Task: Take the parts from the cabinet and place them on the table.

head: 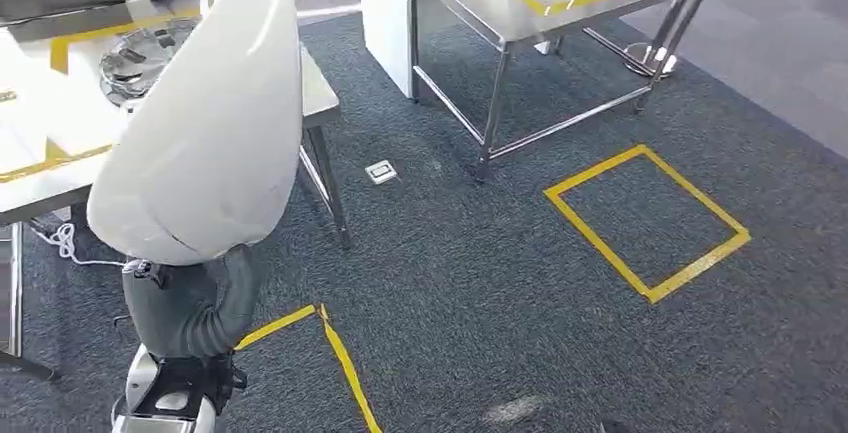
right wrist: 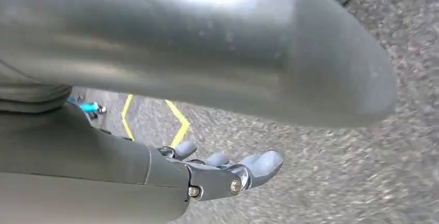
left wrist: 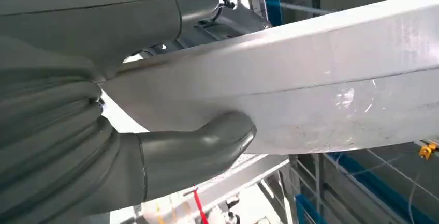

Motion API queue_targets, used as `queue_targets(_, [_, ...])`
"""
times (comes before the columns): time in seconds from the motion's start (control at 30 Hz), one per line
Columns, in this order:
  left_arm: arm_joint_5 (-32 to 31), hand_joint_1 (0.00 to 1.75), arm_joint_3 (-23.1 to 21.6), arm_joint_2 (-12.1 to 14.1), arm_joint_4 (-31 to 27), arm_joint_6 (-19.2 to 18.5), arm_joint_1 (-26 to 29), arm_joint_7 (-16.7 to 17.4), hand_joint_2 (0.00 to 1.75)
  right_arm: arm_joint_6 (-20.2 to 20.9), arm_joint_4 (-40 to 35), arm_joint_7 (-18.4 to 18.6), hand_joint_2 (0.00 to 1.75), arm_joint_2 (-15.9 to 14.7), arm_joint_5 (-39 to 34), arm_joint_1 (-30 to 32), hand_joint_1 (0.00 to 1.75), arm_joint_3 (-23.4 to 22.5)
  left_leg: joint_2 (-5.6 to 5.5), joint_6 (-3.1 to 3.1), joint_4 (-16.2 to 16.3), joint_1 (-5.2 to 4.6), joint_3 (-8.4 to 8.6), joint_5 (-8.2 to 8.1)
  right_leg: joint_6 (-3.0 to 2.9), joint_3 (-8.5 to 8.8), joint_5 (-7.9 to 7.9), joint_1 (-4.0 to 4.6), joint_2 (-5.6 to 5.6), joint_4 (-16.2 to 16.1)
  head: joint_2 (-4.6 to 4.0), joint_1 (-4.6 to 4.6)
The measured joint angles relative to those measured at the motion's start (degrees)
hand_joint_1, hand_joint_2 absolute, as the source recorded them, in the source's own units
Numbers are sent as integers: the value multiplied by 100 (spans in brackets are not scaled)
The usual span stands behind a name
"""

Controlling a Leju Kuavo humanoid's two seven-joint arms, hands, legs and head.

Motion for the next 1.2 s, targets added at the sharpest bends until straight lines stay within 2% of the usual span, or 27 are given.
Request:
queue_targets(0.1, [-72, 175, 0, 11, -37, 4, 28, 66, 175, 4, 0, -2, 0, -15, 26, -30, 0, 0, -138, -126, -61, 9, -56, 38, -49, 21, 31, 7, -141, -49, 2, 42])
queue_targets(0.13, [-92, 175, 0, 20, -68, 4, 49, 96, 175, 22, 0, -2, 0, -9, 33, -32, 0, 0, 10, -126, -20, -4, -45, 8, -68, 58, 85, -47, -217, -131, 0, 42])
queue_targets(0.17, [-96, 175, 2, 24, -83, 7, 41, 100, 175, 33, 0, -7, 0, -9, 33, -26, 0, 0, 292, -146, 161, -24, -129, -148, -101, 67, 81, -47, -252, -143, 0, -5])
queue_targets(0.2, [-120, 175, 2, 24, -90, 4, 41, 127, 175, 35, 0, -2, 0, -9, 31, -12, 0, 0, 433, -167, 521, -18, -308, -381, -114, 66, 77, -46, -316, -142, 0, -18])
queue_targets(0.27, [-137, 175, 2, 35, -92, -26, 79, 164, 175, 46, 0, -2, 0, -9, 28, 13, 0, 0, 514, -216, 1438, -9, -747, -796, -128, 56, 63, -41, -457, -135, 0, -46])
queue_targets(0.3, [-144, 175, 2, 39, -92, -37, 89, 184, 175, 48, 0, -2, 0, -9, 28, 15, 0, 0, 520, -236, 1680, -6, -864, -841, -128, 48, 62, -42, -520, -129, 0, -70])
queue_targets(0.33, [-157, 175, 2, 46, -90, -70, 90, 223, 175, 52, 0, -4, 0, -9, 26, 12, 0, 0, 533, -254, 1637, 7, -833, -735, -118, 46, 54, -47, -598, -120, 0, -98])
queue_targets(0.37, [-166, 175, 2, 48, -90, -85, 89, 236, 175, 59, 0, -9, 0, -9, 22, 6, 0, 0, 565, -263, 1347, 16, -668, -546, -101, 47, 40, -52, -658, -103, 0, -109])
queue_targets(0.4, [-188, 175, 2, 48, -92, -90, 86, 242, 175, 66, 0, -9, 0, -4, 22, 1, 0, 0, 629, -272, 847, 26, -386, -306, -79, 50, 18, -62, -720, -72, 2, -109])
queue_targets(0.43, [-214, 175, 2, 48, -92, -92, 81, 256, 175, 66, 0, -15, 0, 0, 22, -2, 0, 0, 785, -273, 320, 28, -83, -112, -45, 53, -14, -66, -769, -24, 0, -107])
queue_targets(0.47, [-238, 175, 2, 50, -92, -92, 73, 262, 175, 63, -2, -31, 0, -9, 22, -1, 0, 0, 1052, -204, 79, 9, 24, -171, 5, 43, -54, -29, -802, 22, 0, -116])
queue_targets(0.5, [-282, 175, 2, 44, -96, -94, 78, 282, 175, 61, -2, -39, 0, -7, 22, -1, 0, 0, 961, -127, 70, 23, 44, -126, 40, 50, -98, -10, -847, 59, 0, -116])
queue_targets(0.6, [-337, 175, 2, 48, -94, -94, 80, 317, 175, 61, -2, -52, 0, -4, 20, -5, 0, 0, 773, -19, 102, -18, -13, -117, 108, 79, -85, -28, -989, 49, 0, -118])
queue_targets(0.63, [-352, 175, 2, 44, -98, -94, 79, 328, 175, 61, -2, -52, 0, -4, 20, -7, 0, 0, 712, 33, 77, 23, -1, -83, 148, 75, -119, -44, -994, 67, 0, -111])
queue_targets(0.7, [-376, 175, 2, 26, -103, -103, 70, 337, 175, 61, -2, -70, 0, 4, 9, -15, 0, 0, 615, 75, 77, 39, -30, -58, 215, -115, -466, -88, -531, 536, 0, -70])
queue_targets(0.77, [-385, 175, 2, 17, -96, -135, 76, 339, 175, 59, -2, -83, 0, 4, 0, 7, 0, 0, 490, 96, 82, 37, -63, -44, 246, -583, -907, -89, -381, 1507, 2, 9])
queue_targets(0.8, [-387, 175, 2, 18, -87, -140, 88, 345, 175, 59, -2, -83, 0, 4, -9, 17, 0, 0, 422, 98, 82, 31, -73, -41, 240, -753, -968, -89, -373, 1820, 0, 22])
queue_targets(0.83, [-387, 175, 2, 17, -74, -142, 99, 350, 175, 59, -2, -83, 0, 7, -22, 25, 0, 0, 349, 99, 83, 26, -74, -36, 224, -796, -887, -89, -368, 1852, 0, 33])
queue_targets(0.87, [-389, 175, 2, 17, -63, -144, 102, 347, 175, 59, -2, -85, 0, 9, -33, 26, 0, 0, 272, 95, 83, 21, -69, -33, 196, -693, -669, -88, -359, 1590, 0, 48])
queue_targets(0.9, [-389, 175, 2, 17, -61, -144, 100, 350, 175, 55, -2, -85, 0, 9, -39, 22, 0, 0, 199, 83, 83, 17, -62, -26, 159, -468, -380, -84, -324, 1110, 0, 57])
queue_targets(0.93, [-389, 175, 2, 11, -61, -151, 95, 350, 175, 44, -2, -85, 0, 9, -46, 17, 0, 0, 127, 73, 83, 15, -56, -19, 108, -207, -115, -66, -229, 552, 0, 61])
queue_targets(0.97, [-389, 175, 2, -2, -61, -162, 92, 347, 175, 33, -2, -85, 0, 5, -46, 15, 0, -2, 77, 56, 81, 47, -64, -8, 39, -10, -15, -56, 47, 81, 2, 68])
queue_targets(1.0, [-389, 175, 2, -11, -61, -170, 89, 347, 175, 26, -2, -83, 0, 2, -48, 10, 0, -2, 36, 8, 81, 19, -88, 8, 18, 4, -42, -28, 127, 52, 0, 19])
queue_targets(1.1, [-389, 175, 2, -22, -57, -197, 89, 352, 175, -20, -2, -68, 0, 13, -66, -7, 0, -20, -129, -123, 8, 84, -120, 73, -25, -2, -17, 22, -41, 32, 0, 52])
queue_targets(1.13, [-389, 175, 2, -20, -61, -199, 86, 352, 175, -22, -2, -68, 0, 15, -68, -10, 0, -26, -181, -172, -14, 43, -149, 85, -55, 37, 47, -34, -130, -92, 0, 48])
queue_targets(1.17, [-389, 175, 2, -17, -59, -199, 89, 352, 175, -22, -2, -68, 0, 28, -68, -12, 0, -33, 103, -168, 95, 6, -186, 14, -68, 76, 79, -45, -216, -148, 0, 26])
queue_targets(1.2, [-389, 175, 2, -17, -52, -206, 64, 356, 175, -22, -2, -68, 0, 28, -70, -5, 0, -37, 325, -170, 359, -1, -308, -182, -118, 73, 84, -50, -261, -157, 2, -59])
